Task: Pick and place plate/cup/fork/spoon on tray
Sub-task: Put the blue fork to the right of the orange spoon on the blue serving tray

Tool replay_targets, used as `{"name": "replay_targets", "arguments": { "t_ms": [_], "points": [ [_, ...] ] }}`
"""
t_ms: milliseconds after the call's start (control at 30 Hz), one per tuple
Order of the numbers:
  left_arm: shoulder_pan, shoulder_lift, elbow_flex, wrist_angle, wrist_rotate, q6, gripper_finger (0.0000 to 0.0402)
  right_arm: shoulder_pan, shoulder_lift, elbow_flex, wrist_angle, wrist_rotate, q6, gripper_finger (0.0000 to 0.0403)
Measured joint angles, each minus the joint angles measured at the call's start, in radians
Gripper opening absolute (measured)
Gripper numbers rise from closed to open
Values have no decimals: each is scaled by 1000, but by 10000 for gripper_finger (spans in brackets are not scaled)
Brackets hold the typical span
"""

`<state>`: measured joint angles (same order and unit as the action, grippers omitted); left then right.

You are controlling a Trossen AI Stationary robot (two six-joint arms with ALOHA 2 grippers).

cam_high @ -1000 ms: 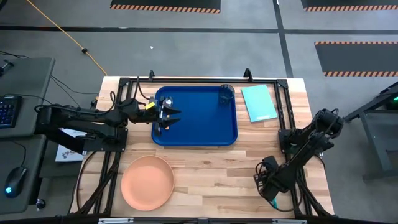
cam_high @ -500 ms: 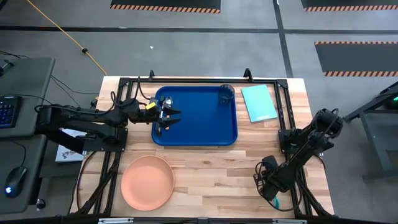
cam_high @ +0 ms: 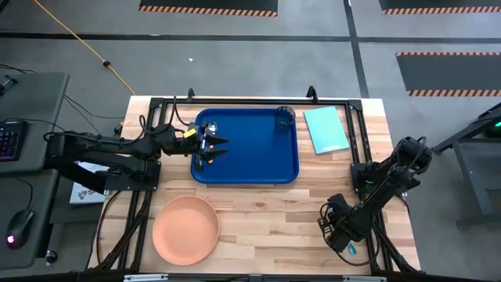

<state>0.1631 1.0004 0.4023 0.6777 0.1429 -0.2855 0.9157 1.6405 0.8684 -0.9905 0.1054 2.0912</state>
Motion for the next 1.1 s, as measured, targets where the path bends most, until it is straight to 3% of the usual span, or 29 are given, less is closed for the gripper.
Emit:
{"name": "replay_targets", "arguments": {
  "t_ms": [167,300,433,600,733,833,1000,1100],
  "points": [
    [0,0,0,0,0,-1,177,0,-18,0,0,6,-40,91],
    [0,0,0,0,0,-1,177,0,-78,0,0,86,-61,90],
    [0,0,0,0,0,-2,177,0,-146,0,4,224,-114,90],
    [0,0,0,0,0,-2,177,-2,-213,0,94,486,-286,90],
    [0,0,0,0,0,-14,177,-35,-246,0,232,650,-496,90],
    [-1,0,0,0,0,-36,177,-90,-267,0,375,713,-715,90],
    [-34,23,0,10,3,-45,177,-218,-275,0,722,688,-1198,90],
    [-55,61,0,15,38,-49,177,-307,-275,0,946,585,-1490,90]
  ]
}}
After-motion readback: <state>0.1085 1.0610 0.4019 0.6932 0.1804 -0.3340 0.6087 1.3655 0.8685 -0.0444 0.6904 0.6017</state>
